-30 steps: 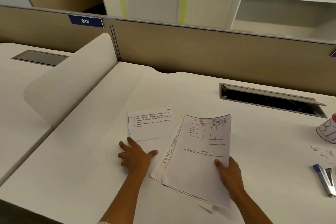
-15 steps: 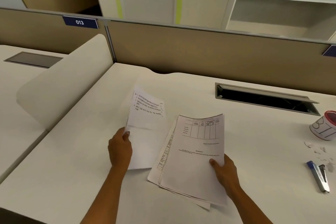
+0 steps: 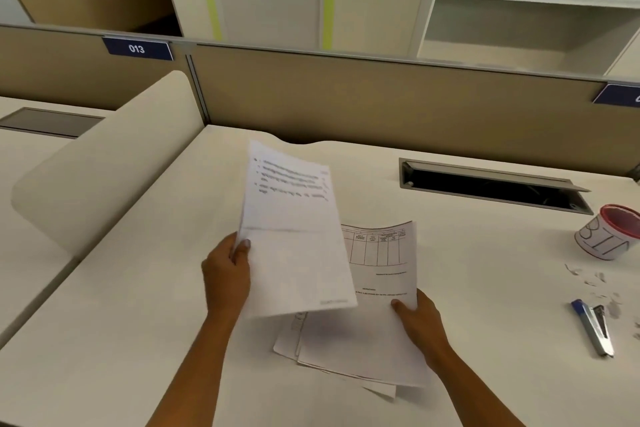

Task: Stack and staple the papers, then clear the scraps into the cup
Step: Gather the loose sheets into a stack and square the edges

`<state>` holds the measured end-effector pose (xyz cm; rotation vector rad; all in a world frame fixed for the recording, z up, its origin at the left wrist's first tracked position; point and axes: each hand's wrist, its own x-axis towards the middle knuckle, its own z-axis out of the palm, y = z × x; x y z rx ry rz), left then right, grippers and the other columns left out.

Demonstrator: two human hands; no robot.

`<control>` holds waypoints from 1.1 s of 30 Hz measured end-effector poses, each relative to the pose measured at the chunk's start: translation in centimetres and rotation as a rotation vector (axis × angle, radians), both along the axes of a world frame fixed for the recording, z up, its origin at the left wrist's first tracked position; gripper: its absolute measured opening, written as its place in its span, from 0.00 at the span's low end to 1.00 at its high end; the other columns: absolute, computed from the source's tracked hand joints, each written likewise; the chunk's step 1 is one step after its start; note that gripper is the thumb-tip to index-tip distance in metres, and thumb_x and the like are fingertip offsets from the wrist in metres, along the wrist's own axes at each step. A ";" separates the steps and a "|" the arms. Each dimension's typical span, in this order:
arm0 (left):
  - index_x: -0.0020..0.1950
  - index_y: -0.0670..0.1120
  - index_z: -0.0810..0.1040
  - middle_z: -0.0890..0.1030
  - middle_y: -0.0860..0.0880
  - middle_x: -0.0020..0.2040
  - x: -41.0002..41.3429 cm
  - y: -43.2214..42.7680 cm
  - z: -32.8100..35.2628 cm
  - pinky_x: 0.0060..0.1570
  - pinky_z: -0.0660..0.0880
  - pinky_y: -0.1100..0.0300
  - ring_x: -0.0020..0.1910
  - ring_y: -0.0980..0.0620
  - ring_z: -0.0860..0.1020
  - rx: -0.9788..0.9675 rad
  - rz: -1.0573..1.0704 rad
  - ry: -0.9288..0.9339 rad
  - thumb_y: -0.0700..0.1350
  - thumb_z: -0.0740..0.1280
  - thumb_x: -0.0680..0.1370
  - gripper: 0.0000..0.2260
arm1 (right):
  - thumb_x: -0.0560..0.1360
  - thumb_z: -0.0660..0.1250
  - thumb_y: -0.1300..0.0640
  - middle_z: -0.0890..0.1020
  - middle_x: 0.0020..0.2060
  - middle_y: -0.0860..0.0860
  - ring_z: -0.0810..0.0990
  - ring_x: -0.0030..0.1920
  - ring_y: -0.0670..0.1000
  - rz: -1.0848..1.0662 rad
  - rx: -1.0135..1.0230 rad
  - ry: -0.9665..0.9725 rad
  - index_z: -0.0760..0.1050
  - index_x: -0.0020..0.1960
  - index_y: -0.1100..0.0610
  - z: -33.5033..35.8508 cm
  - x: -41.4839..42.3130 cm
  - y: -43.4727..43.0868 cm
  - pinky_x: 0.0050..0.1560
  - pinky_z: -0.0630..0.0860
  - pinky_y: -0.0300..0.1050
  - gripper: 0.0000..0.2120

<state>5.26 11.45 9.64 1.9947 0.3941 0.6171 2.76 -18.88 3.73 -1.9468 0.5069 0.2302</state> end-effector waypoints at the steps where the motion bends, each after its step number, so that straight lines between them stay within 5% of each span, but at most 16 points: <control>1: 0.48 0.38 0.79 0.81 0.45 0.39 -0.2 -0.6 -1.0 0.35 0.69 0.62 0.38 0.45 0.77 -0.005 -0.047 0.044 0.40 0.65 0.78 0.06 | 0.78 0.63 0.55 0.79 0.59 0.55 0.79 0.55 0.57 -0.005 0.019 0.005 0.70 0.66 0.55 0.0 0.1 0.0 0.58 0.77 0.58 0.17; 8: 0.64 0.45 0.76 0.83 0.46 0.52 -1.7 -4.9 -6.5 0.47 0.76 0.60 0.48 0.48 0.80 0.086 -0.295 0.344 0.43 0.63 0.79 0.14 | 0.78 0.60 0.43 0.79 0.58 0.53 0.80 0.54 0.56 -0.050 0.199 0.021 0.68 0.68 0.52 -0.3 0.5 -0.2 0.58 0.76 0.60 0.21; 12: 0.74 0.47 0.63 0.74 0.47 0.66 -1.9 -6.4 -8.4 0.62 0.71 0.55 0.63 0.47 0.74 0.192 -0.372 0.467 0.44 0.63 0.79 0.24 | 0.75 0.68 0.50 0.79 0.59 0.52 0.79 0.55 0.55 0.033 0.199 0.037 0.67 0.69 0.52 -0.5 0.3 -0.2 0.59 0.77 0.58 0.24; 16: 0.75 0.49 0.58 0.70 0.48 0.65 -1.5 -7.1 -8.6 0.59 0.70 0.56 0.61 0.49 0.72 0.495 -0.431 0.560 0.50 0.62 0.79 0.26 | 0.73 0.70 0.58 0.78 0.59 0.53 0.78 0.55 0.55 0.088 0.186 0.032 0.66 0.69 0.54 -0.6 0.0 0.0 0.56 0.78 0.53 0.26; 21: 0.75 0.47 0.56 0.66 0.47 0.68 -0.7 -7.0 -8.3 0.61 0.68 0.53 0.64 0.47 0.68 0.492 -0.430 0.619 0.56 0.63 0.77 0.31 | 0.75 0.67 0.60 0.78 0.58 0.52 0.79 0.54 0.54 0.100 0.202 -0.017 0.66 0.68 0.52 -0.1 0.3 -0.1 0.51 0.79 0.49 0.23; 24: 0.76 0.46 0.55 0.62 0.44 0.72 0.0 -6.6 -7.5 0.65 0.65 0.51 0.69 0.45 0.62 0.297 -0.395 0.595 0.59 0.64 0.75 0.35 | 0.76 0.66 0.61 0.80 0.57 0.52 0.81 0.52 0.54 0.087 0.243 -0.052 0.67 0.67 0.51 1.1 0.5 -0.6 0.50 0.80 0.50 0.21; 28: 0.75 0.47 0.57 0.65 0.44 0.73 1.3 -6.3 -4.7 0.66 0.66 0.50 0.70 0.44 0.66 -0.206 -0.348 0.561 0.65 0.67 0.70 0.41 | 0.73 0.71 0.56 0.82 0.54 0.51 0.83 0.51 0.54 0.120 0.316 -0.097 0.71 0.65 0.53 2.8 0.6 -1.4 0.52 0.81 0.54 0.22; 33: 0.64 0.50 0.76 0.81 0.49 0.59 2.2 -5.9 -1.4 0.58 0.75 0.50 0.57 0.48 0.79 -0.739 -0.445 0.564 0.67 0.65 0.68 0.31 | 0.70 0.73 0.52 0.84 0.54 0.52 0.83 0.53 0.55 0.178 0.480 -0.098 0.73 0.62 0.51 4.9 0.4 -1.8 0.55 0.79 0.57 0.22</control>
